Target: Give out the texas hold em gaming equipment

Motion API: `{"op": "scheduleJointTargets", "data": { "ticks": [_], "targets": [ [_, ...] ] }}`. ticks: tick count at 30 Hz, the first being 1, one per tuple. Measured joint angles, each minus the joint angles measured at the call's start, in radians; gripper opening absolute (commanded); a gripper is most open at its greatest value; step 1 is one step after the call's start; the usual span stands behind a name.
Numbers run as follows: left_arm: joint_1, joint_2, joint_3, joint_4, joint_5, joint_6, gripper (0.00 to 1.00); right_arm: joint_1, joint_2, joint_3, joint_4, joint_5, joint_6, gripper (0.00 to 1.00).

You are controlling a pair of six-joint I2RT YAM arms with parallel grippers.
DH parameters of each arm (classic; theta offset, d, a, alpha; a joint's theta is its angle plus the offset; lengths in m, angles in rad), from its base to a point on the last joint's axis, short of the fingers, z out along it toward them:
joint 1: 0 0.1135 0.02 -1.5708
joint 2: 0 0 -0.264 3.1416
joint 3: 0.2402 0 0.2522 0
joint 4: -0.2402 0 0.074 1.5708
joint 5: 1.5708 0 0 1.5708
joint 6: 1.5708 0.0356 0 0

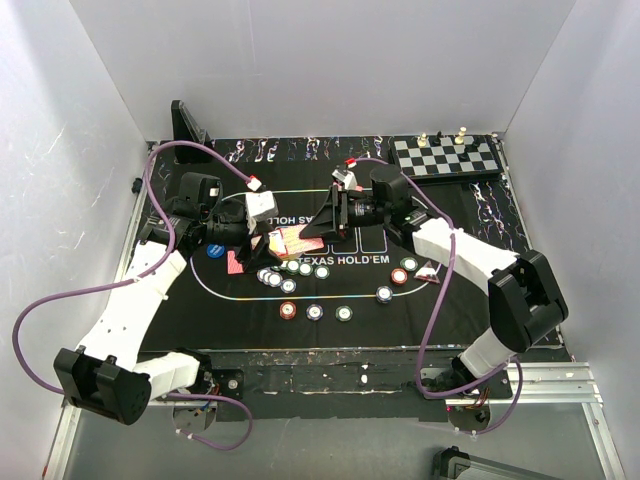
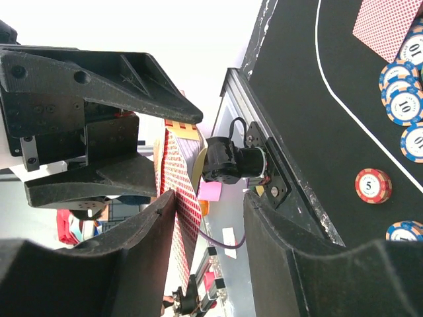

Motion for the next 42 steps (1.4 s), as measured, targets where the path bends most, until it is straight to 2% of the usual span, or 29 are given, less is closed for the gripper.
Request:
{"op": "scheduleJointTargets", "data": {
  "ticks": [8, 15, 22, 23, 24, 25, 26, 28, 32, 37, 40, 42],
  "targets": [
    [0.0, 0.0, 0.0, 0.013, 0.0, -0.003, 0.0, -0.022, -0.035, -0.011, -0.001, 0.0, 0.004, 0.4],
    [0.0, 0.0, 0.0, 0.016, 0.0, -0.004, 0.0, -0.045, -0.083, -0.026, -0.013, -0.003, 0.003, 0.35],
    [0.0, 0.0, 0.0, 0.017, 0.0, -0.005, 0.0, -0.079, -0.134, -0.055, -0.041, -0.006, -0.005, 0.25],
    [0.0, 0.0, 0.0, 0.017, 0.0, -0.005, 0.0, -0.083, -0.138, -0.061, -0.047, -0.007, -0.006, 0.3],
    [0.0, 0.0, 0.0, 0.017, 0.0, -0.005, 0.0, -0.084, -0.139, -0.064, -0.047, -0.007, -0.006, 0.44],
    [0.0, 0.0, 0.0, 0.017, 0.0, -0.005, 0.0, -0.087, -0.14, -0.066, -0.05, -0.009, -0.006, 0.51],
    [0.0, 0.0, 0.0, 0.018, 0.0, -0.006, 0.0, -0.088, -0.14, -0.069, -0.053, -0.012, -0.005, 0.67],
    [0.0, 0.0, 0.0, 0.018, 0.001, -0.007, 0.0, -0.089, -0.139, -0.07, -0.061, -0.019, -0.004, 0.78],
    [0.0, 0.0, 0.0, 0.019, 0.001, -0.008, 0.0, -0.082, -0.139, -0.07, -0.062, -0.029, -0.008, 0.83],
    [0.0, 0.0, 0.0, 0.019, 0.001, -0.008, 0.0, -0.054, -0.106, -0.038, -0.064, -0.03, -0.01, 0.84],
    [0.0, 0.0, 0.0, 0.019, 0.001, -0.008, 0.0, -0.019, -0.059, 0.002, -0.064, -0.026, -0.009, 0.77],
    [0.0, 0.0, 0.0, 0.019, 0.001, -0.008, 0.0, -0.005, -0.031, 0.019, -0.063, -0.024, -0.009, 0.68]
  ]
}}
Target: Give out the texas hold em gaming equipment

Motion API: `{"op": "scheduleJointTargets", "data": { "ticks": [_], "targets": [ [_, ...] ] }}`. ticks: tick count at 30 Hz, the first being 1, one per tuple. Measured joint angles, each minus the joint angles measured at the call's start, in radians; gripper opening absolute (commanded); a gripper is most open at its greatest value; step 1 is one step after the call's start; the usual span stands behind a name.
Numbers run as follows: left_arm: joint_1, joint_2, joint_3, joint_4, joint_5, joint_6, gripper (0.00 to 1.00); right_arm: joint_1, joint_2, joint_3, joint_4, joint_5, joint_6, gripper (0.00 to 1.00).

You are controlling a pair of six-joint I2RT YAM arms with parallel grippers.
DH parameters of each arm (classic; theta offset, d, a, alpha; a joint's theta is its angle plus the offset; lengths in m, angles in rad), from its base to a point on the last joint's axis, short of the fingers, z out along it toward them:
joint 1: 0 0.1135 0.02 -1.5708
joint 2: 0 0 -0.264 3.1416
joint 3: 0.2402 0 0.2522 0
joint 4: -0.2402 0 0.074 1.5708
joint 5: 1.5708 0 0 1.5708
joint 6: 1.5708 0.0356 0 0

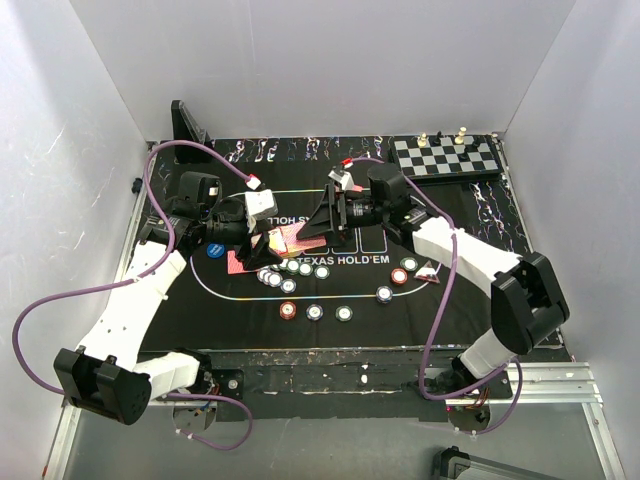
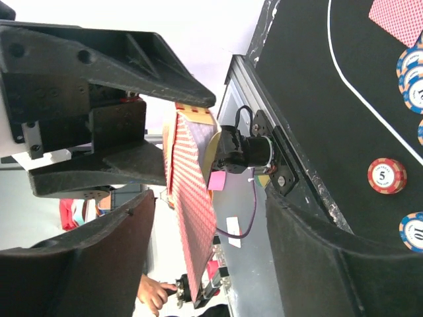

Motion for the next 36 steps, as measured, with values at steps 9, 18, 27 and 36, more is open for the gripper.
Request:
{"op": "scheduleJointTargets", "data": {
  "ticks": [9, 18, 27, 36],
  "targets": [
    [0.0, 0.0, 0.0, 0.0, 0.002, 0.0, 0.0, 0.016, 0.027, 0.004, -0.006, 0.002, 0.005, 0.47],
    [0.0, 0.0, 0.0, 0.001, 0.007, -0.002, 0.0, -0.013, -0.025, -0.004, -0.042, 0.003, -0.016, 0.42],
    [0.0, 0.0, 0.0, 0.01, 0.015, -0.011, 0.0, -0.05, -0.079, -0.025, -0.092, 0.001, -0.04, 0.29],
    [0.0, 0.0, 0.0, 0.013, 0.014, -0.011, 0.0, -0.071, -0.095, -0.029, -0.108, -0.013, -0.045, 0.12]
  ]
}}
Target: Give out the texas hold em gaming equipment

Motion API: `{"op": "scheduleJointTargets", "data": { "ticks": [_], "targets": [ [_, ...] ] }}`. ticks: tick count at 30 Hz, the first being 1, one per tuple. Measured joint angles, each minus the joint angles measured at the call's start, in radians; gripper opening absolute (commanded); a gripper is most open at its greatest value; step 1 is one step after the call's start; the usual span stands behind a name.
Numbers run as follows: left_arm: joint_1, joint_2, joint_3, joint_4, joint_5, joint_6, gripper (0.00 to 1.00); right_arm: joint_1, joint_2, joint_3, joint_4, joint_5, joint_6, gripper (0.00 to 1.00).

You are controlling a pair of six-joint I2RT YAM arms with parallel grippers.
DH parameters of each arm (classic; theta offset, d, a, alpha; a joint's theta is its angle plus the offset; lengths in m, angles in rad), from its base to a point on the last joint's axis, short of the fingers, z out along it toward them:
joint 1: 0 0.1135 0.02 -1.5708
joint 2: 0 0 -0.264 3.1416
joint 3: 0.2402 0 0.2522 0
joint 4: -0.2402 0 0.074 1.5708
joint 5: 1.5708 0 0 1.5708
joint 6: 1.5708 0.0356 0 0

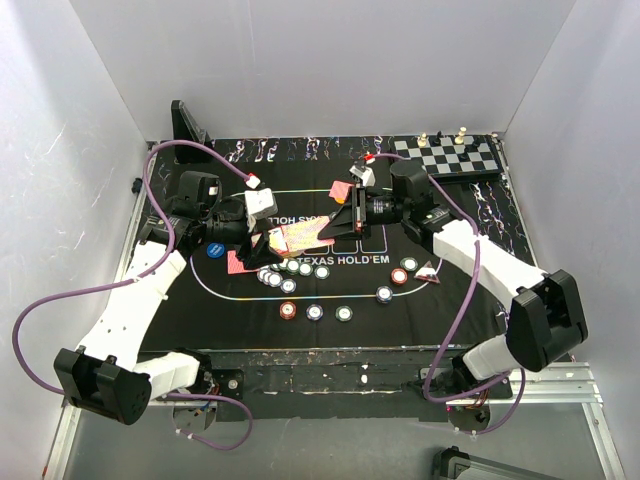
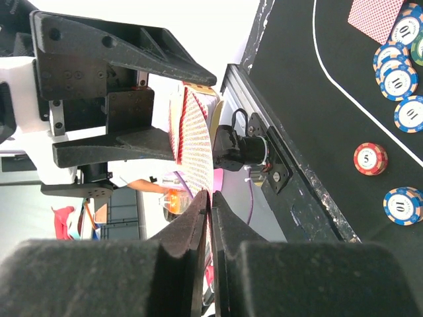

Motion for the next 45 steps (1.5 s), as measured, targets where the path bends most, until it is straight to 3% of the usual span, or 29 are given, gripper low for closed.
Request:
{"op": "scheduleJointTargets", "data": {
  "ticks": [17, 26, 33, 45],
  "targets": [
    [0.0, 0.0, 0.0, 0.01, 0.0, 0.0, 0.0, -0.14, -0.13, -0.021, -0.015, -0.056, 0.0, 0.06],
    [0.0, 0.0, 0.0, 0.005, 0.0, 0.0, 0.0, -0.294, -0.2, -0.183, -0.136, -0.056, -0.095, 0.01],
    [0.0, 0.0, 0.004, -0.005, 0.0, 0.001, 0.0, -0.334, -0.09, -0.295, -0.277, 0.051, -0.21, 0.01],
    [0.0, 0.0, 0.013, -0.006, 0.0, 0.0, 0.0, -0.293, 0.147, -0.227, -0.287, 0.183, -0.277, 0.01]
  ]
}}
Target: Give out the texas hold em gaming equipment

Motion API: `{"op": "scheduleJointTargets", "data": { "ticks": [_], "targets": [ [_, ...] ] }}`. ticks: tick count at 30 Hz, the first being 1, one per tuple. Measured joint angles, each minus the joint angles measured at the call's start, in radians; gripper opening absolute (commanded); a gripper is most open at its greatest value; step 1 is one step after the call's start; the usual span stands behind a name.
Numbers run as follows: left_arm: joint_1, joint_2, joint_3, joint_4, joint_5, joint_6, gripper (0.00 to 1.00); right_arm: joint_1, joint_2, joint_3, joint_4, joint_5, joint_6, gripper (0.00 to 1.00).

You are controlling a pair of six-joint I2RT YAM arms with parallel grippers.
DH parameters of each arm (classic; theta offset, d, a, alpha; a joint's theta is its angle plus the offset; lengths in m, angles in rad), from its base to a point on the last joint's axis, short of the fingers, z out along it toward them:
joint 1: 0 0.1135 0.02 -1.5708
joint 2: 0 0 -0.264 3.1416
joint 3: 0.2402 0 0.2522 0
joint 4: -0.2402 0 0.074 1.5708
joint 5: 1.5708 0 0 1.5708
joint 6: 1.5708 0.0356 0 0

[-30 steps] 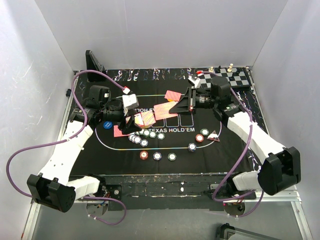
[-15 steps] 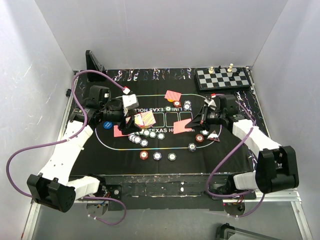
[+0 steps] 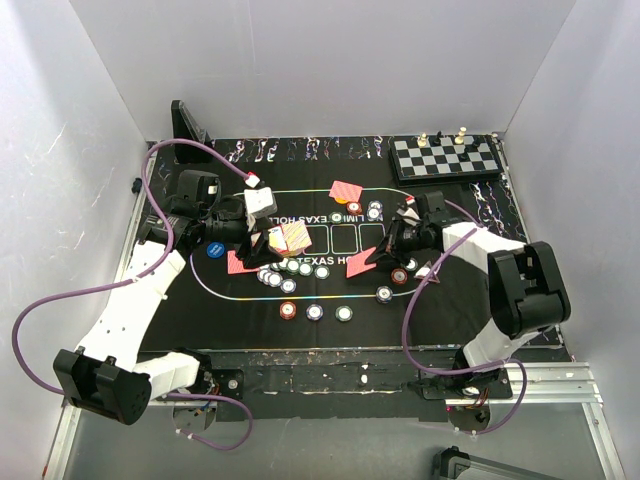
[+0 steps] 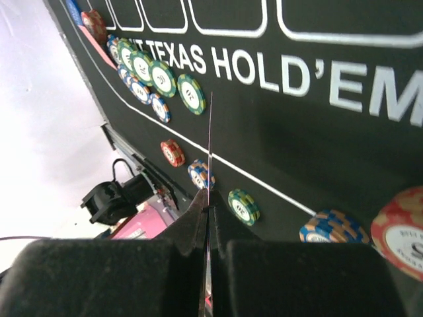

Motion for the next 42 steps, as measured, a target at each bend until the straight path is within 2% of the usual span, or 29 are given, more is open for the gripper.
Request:
{"op": "scheduleJointTargets", "data": {
  "ticks": [8, 12, 16, 20, 26, 29, 32, 35, 42],
  "targets": [
    [0.0, 0.0, 0.0, 0.0, 0.0, 0.0, 0.0, 0.051, 0.077, 0.075, -0.011, 0.087, -0.061, 0.04],
    [0.0, 0.0, 0.0, 0.0, 0.0, 0.0, 0.0, 0.051, 0.097, 0.085, -0.074, 0.144, -0.093, 0.2],
    [0.0, 0.0, 0.0, 0.0, 0.0, 0.0, 0.0, 0.051, 0.098, 0.104, -0.144, 0.207, -0.121, 0.29],
    [0.0, 0.0, 0.0, 0.0, 0.0, 0.0, 0.0, 0.051, 0.097, 0.115, -0.195, 0.259, -0.14, 0.47],
    [0.0, 0.0, 0.0, -0.001, 0.0, 0.0, 0.0, 0.051, 0.094, 0.149, -0.269, 0.322, -0.157, 0.57],
    [0.0, 0.0, 0.0, -0.005, 0.0, 0.0, 0.0, 0.052, 0.065, 0.157, -0.29, 0.356, -0.161, 0.65],
    [0.0, 0.0, 0.0, -0.006, 0.001, 0.0, 0.0, 0.059, -0.006, 0.173, -0.317, 0.379, -0.156, 0.77],
    [0.0, 0.0, 0.0, -0.007, 0.001, 0.0, 0.0, 0.074, -0.093, 0.221, -0.326, 0.362, -0.137, 0.83],
    [0.0, 0.0, 0.0, -0.007, 0.001, 0.001, 0.0, 0.163, -0.218, 0.34, -0.194, 0.159, -0.03, 0.87]
  ]
}}
